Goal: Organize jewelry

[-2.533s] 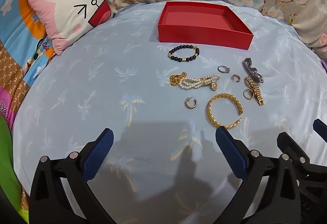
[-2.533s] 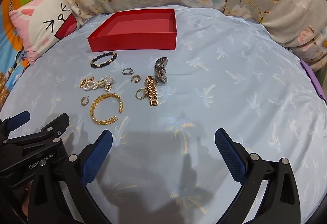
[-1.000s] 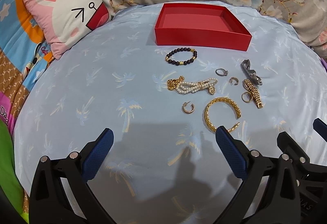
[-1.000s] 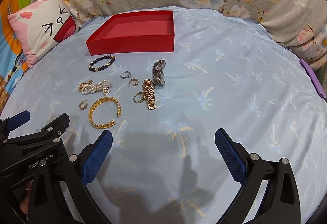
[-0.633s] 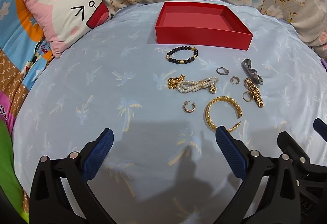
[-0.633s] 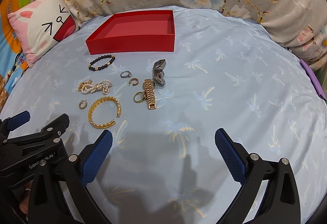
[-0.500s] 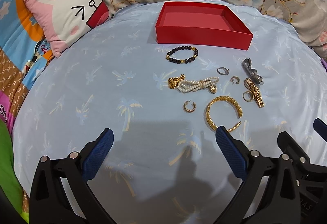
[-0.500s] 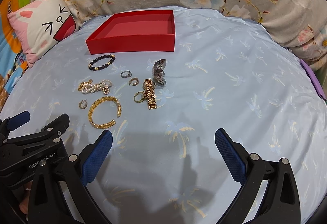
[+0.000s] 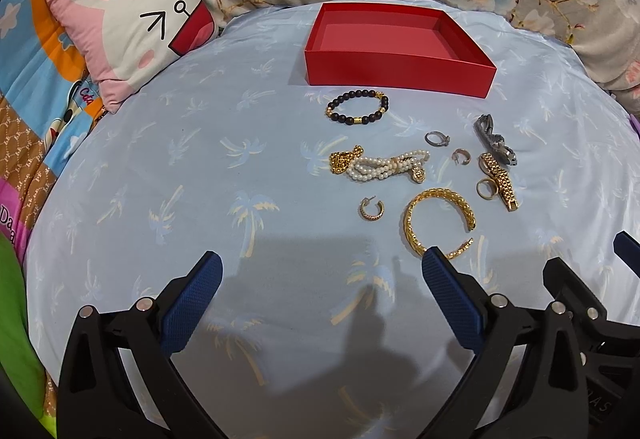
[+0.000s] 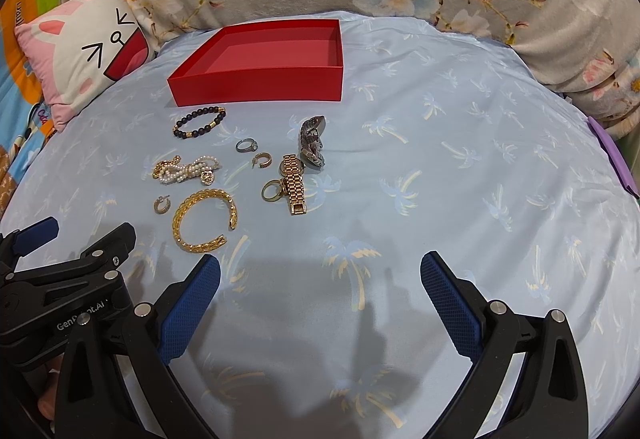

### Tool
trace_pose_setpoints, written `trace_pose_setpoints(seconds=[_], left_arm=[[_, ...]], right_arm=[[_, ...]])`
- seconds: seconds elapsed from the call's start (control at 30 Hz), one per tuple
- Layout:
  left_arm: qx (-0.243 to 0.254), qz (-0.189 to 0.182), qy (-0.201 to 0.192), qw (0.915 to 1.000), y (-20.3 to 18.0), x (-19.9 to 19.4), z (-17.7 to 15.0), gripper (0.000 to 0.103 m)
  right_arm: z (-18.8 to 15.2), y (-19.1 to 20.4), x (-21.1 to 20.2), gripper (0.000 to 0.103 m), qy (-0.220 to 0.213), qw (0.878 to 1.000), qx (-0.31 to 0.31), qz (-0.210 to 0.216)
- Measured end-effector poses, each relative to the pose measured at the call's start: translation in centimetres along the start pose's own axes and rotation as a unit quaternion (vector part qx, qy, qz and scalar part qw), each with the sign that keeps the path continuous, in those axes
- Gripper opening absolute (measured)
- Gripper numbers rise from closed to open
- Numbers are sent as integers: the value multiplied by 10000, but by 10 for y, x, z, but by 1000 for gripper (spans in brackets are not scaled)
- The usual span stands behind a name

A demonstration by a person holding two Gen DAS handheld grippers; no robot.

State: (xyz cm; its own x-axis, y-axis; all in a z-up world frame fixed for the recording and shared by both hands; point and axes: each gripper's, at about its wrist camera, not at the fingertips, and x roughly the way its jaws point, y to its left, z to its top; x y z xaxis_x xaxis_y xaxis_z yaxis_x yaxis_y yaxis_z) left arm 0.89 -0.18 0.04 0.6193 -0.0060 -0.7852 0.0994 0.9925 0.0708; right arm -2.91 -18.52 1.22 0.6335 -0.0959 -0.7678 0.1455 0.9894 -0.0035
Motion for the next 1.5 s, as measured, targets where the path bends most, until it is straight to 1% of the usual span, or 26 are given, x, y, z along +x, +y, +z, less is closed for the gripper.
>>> trace_pose_setpoints(seconds=[0.53, 0.73, 0.87, 0.97, 1.03, 1.1, 1.3, 1.37, 1.47, 1.5], left_arm=[[-10, -15, 32, 10000, 0, 4, -1, 97], [-77, -161, 100, 9998, 3, 14, 2, 98], [-199, -292, 159, 9992, 12, 21, 3, 98], [-256, -373, 141, 9989, 18, 23, 3, 98], [-248, -409, 91, 9988, 20, 24, 3, 98], [-223, -415, 70, 9989, 21, 25, 4, 98], [-379, -365, 110, 9986, 30, 34, 8, 98], [-393, -339, 115, 9986, 32, 38, 11, 98], [-331, -422, 83, 9985, 32, 42, 16, 98], [-308, -444, 72, 9985, 31, 43, 18, 98]], right_arm=[[1, 0, 2, 98, 21, 10000, -6, 0], [3, 0, 14, 98, 74, 10000, -37, -11], [12, -8, 20, 98, 129, 9997, 117, 192], [25, -11, 30, 91, 172, 9991, 206, 330], [35, -13, 41, 83, 233, 9982, 305, 459], [44, -13, 53, 79, 312, 9968, 402, 616], [64, -7, 85, 63, 457, 9957, 415, 697], [68, -6, 92, 61, 481, 9954, 407, 717], [73, -3, 102, 52, 534, 9950, 368, 763], [74, -2, 105, 46, 566, 9946, 361, 787]])
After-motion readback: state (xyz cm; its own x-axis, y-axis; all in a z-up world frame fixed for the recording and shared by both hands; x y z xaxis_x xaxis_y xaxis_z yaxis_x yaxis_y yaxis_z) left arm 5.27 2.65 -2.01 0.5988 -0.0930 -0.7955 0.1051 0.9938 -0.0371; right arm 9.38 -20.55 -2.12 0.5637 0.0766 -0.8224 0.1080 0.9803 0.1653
